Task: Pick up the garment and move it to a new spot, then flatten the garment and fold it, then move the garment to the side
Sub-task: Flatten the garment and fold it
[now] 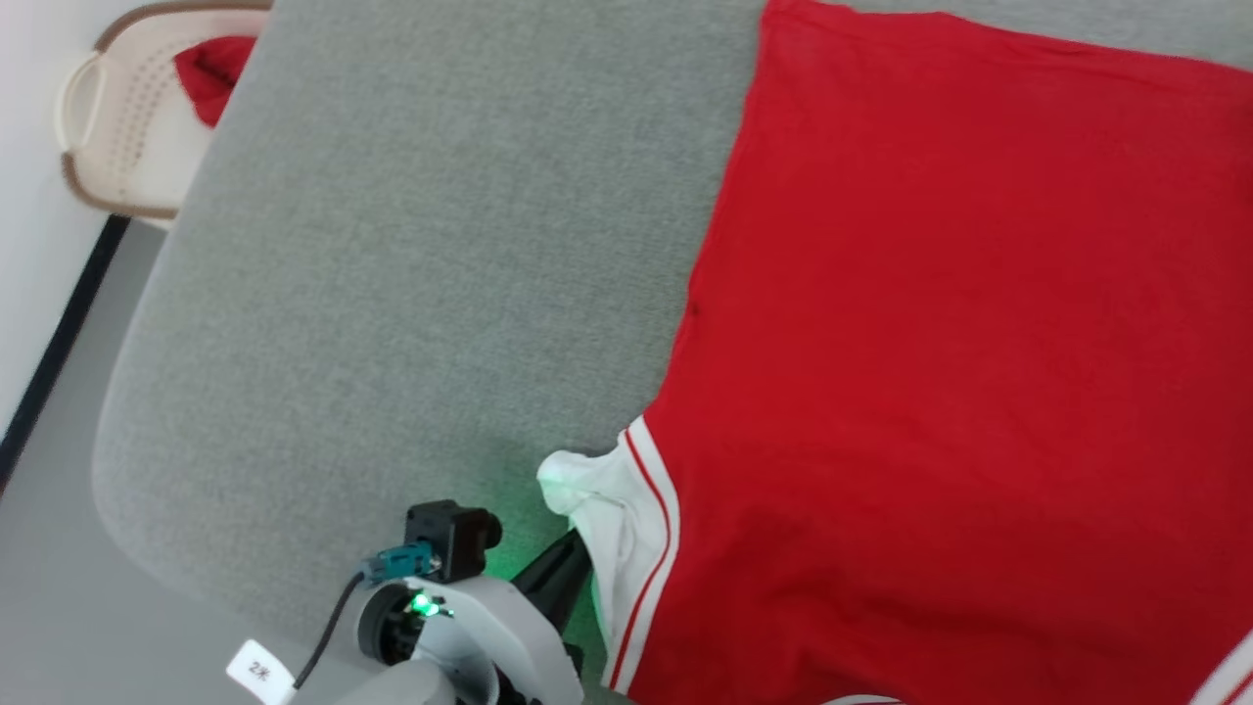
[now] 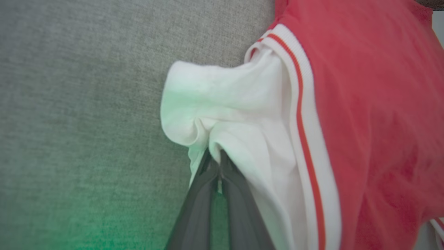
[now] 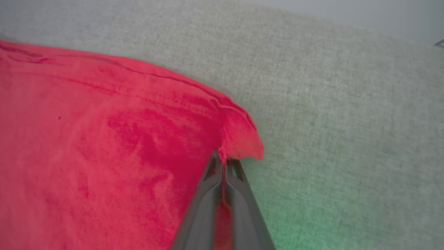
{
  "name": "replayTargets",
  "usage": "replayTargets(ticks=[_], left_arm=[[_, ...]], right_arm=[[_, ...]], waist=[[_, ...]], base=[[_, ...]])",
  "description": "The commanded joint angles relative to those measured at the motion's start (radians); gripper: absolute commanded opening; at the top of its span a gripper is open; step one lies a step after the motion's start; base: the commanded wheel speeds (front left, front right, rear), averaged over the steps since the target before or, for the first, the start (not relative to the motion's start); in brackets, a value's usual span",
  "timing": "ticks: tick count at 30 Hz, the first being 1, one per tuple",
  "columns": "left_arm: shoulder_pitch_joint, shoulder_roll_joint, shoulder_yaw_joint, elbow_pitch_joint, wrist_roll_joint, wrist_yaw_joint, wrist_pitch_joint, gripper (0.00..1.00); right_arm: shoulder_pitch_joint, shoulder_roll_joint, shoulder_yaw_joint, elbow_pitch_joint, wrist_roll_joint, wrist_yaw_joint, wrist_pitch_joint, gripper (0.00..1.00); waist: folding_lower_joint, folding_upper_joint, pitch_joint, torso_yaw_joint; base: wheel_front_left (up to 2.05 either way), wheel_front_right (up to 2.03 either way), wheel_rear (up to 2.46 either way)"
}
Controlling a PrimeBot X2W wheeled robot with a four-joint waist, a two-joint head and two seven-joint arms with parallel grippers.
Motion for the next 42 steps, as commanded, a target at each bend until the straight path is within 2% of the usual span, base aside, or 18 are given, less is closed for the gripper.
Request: replayTargets(ticks=[1, 16, 20, 26, 31, 37, 42], left_arm=[[0.014, 0.010, -0.003, 0.054, -0.014, 0.023, 0.021, 0.00], [0.052, 0.083, 0.025, 0.023, -0.037, 0.057, 0.028, 0.00], [0.077, 0.107, 0.031, 0.007, -0.044, 0.067, 0.030, 0.00], [0.111, 0.143, 0.037, -0.021, -0.059, 0.081, 0.031, 0.00], [0.136, 0.167, 0.041, -0.040, -0.070, 0.094, 0.031, 0.00], [0.153, 0.183, 0.041, -0.059, -0.073, 0.106, 0.034, 0.00], [0.148, 0.187, 0.042, -0.069, -0.072, 0.115, 0.039, 0.00]], right_arm=[[0.048, -0.003, 0.015, 0.000, 0.007, -0.001, 0.016, 0.00], [0.339, -0.092, 0.153, -0.394, 0.234, -0.001, 0.008, 0.00], [0.443, -0.120, 0.160, -0.496, 0.282, -0.001, -0.004, 0.00], [0.618, -0.158, 0.126, -0.617, 0.336, -0.001, -0.014, 0.00], [0.770, -0.156, 0.063, -0.677, 0.354, -0.001, -0.023, 0.00], [0.924, -0.117, -0.028, -0.731, 0.325, -0.001, -0.035, 0.00], [0.982, -0.083, -0.081, -0.761, 0.278, -0.001, -0.034, 0.00]], waist=[[0.0000, 0.0000, -0.027, -0.037], [0.0000, 0.0000, -0.155, -0.223], [0.0000, 0.0000, -0.190, -0.267], [0.0000, 0.0000, -0.229, -0.314], [0.0000, 0.0000, -0.253, -0.344], [0.0000, 0.0000, -0.271, -0.369], [0.0000, 0.0000, -0.273, -0.379]], base=[[0.00, 0.00, 0.00], [0.00, 0.00, 0.00], [0.00, 0.00, 0.00], [0.00, 0.00, 0.00], [0.00, 0.00, 0.00], [0.00, 0.00, 0.00], [0.00, 0.00, 0.00]])
